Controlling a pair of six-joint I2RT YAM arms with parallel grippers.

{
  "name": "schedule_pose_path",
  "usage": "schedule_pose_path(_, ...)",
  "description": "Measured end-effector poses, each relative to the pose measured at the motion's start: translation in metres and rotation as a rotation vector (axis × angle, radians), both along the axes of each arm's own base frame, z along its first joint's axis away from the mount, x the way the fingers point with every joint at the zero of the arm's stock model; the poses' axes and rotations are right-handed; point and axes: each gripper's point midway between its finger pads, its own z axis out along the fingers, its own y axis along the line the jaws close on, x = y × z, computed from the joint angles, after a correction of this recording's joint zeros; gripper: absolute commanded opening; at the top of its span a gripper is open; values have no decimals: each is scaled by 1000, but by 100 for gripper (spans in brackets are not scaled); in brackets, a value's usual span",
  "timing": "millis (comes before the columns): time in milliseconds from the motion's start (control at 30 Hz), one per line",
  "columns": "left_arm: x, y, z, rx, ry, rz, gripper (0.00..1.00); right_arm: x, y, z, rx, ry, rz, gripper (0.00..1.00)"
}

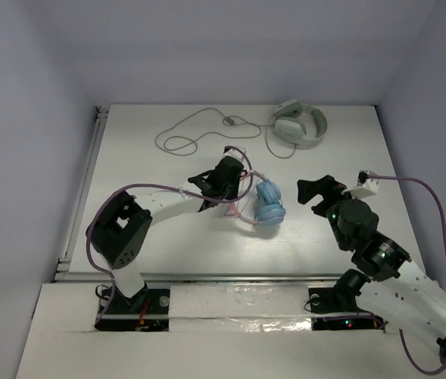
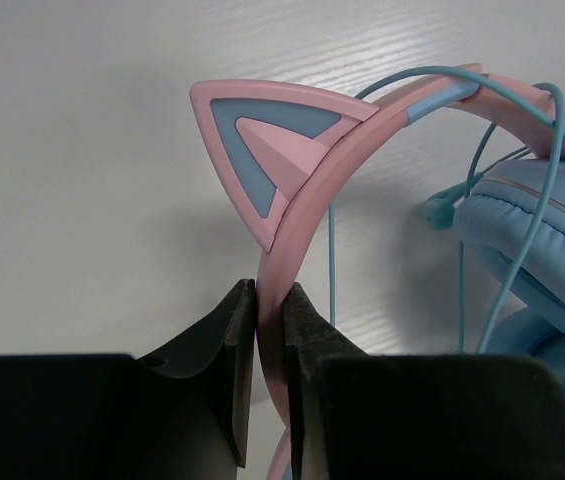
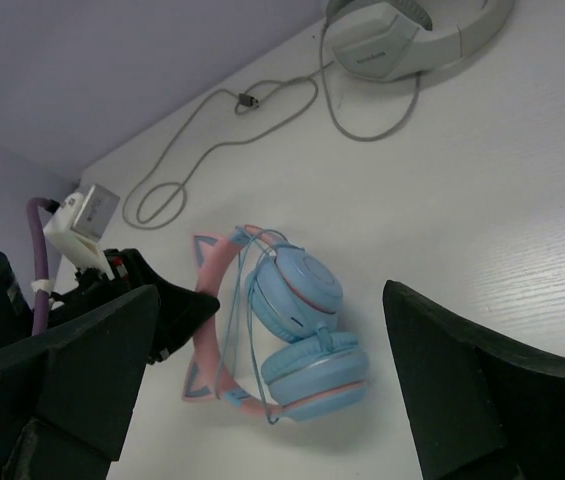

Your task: Wrap the headphones

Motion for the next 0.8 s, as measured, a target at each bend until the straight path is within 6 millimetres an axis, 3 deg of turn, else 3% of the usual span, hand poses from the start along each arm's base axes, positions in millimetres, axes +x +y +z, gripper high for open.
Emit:
schedule_pose_path(200,22,1,-17,14,-22,48,14,4,6,-28,-64,79,9,100)
schedule_pose_path(367,35,3,-27,-3,-28,79,19,5,8,-33,-78,92,12,100)
schedule_pose_path(400,37,5,-28,-3,-29,87,22,5,7,-32,-77,90,12,100)
schedule_pose_path(467,41,7,-27,-7,-39,98,41,4,7,-30,-72,84,12,100)
schedule_pose_path(533,46,7,-23,-16,-52,114,59,3,6,-26,-64,75,13,100)
schedule_pose_path(700,50,13,-8,-32,-80,165,68,1,5,3,-29,32,21,100)
schedule_pose_path(800,47,21,27,-78,-128,202,71,-3,0,34,17,-23,18,100)
